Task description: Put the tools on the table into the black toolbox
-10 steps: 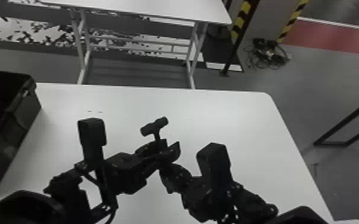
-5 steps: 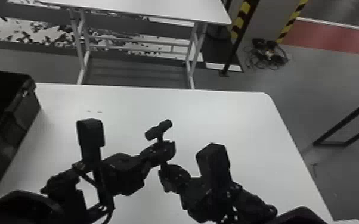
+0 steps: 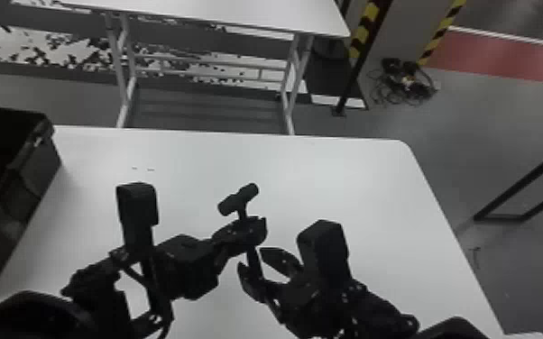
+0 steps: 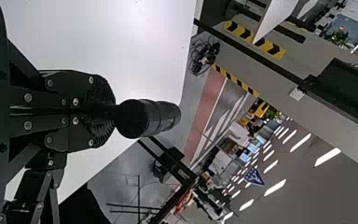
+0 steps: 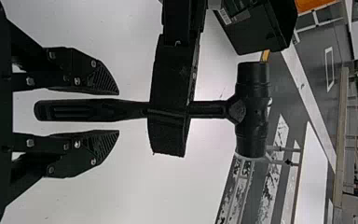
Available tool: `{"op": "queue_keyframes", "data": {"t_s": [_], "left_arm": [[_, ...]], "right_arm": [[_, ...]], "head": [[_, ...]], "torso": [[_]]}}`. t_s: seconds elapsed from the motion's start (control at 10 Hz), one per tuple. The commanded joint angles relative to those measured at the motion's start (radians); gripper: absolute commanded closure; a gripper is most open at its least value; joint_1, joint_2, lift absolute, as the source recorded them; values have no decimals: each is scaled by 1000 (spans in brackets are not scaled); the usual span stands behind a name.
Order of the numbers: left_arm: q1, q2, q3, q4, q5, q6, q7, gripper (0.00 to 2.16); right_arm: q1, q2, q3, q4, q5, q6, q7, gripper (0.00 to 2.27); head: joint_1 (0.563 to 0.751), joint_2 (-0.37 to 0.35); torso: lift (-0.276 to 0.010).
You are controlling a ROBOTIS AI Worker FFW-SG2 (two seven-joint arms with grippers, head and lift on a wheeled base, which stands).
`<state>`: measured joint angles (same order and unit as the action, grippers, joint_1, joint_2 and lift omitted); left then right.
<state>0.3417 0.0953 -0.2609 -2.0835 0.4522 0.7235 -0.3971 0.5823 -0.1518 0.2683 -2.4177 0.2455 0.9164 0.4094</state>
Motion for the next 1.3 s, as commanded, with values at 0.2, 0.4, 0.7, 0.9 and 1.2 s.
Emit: {"op": "queue_keyframes", "data": {"t_s": [0.2,0.4,0.7,0.9,1.2], "left_arm": [[-10,4,43,-15,-1,0,0,2132],[-10,12,109,-59,-15,0,3,2132],[2,26,209,-116,-47,-22,24,2132],[10,38,272,-132,-76,-55,46,2132],[11,75,373,-150,-84,-95,60,2135]], "right_arm": [[22,0,-43,-1,-41,-12,-17,87],[56,6,-132,2,-144,-80,-17,87],[86,51,-281,43,-338,-264,-15,80],[93,87,-382,85,-459,-365,-11,87],[106,127,-525,135,-566,-386,40,93]], "head": [[695,-213],[695,-195],[695,-138],[695,-97],[695,-75]], "torso": [[-75],[-75],[-75],[-75],[-75]]}}
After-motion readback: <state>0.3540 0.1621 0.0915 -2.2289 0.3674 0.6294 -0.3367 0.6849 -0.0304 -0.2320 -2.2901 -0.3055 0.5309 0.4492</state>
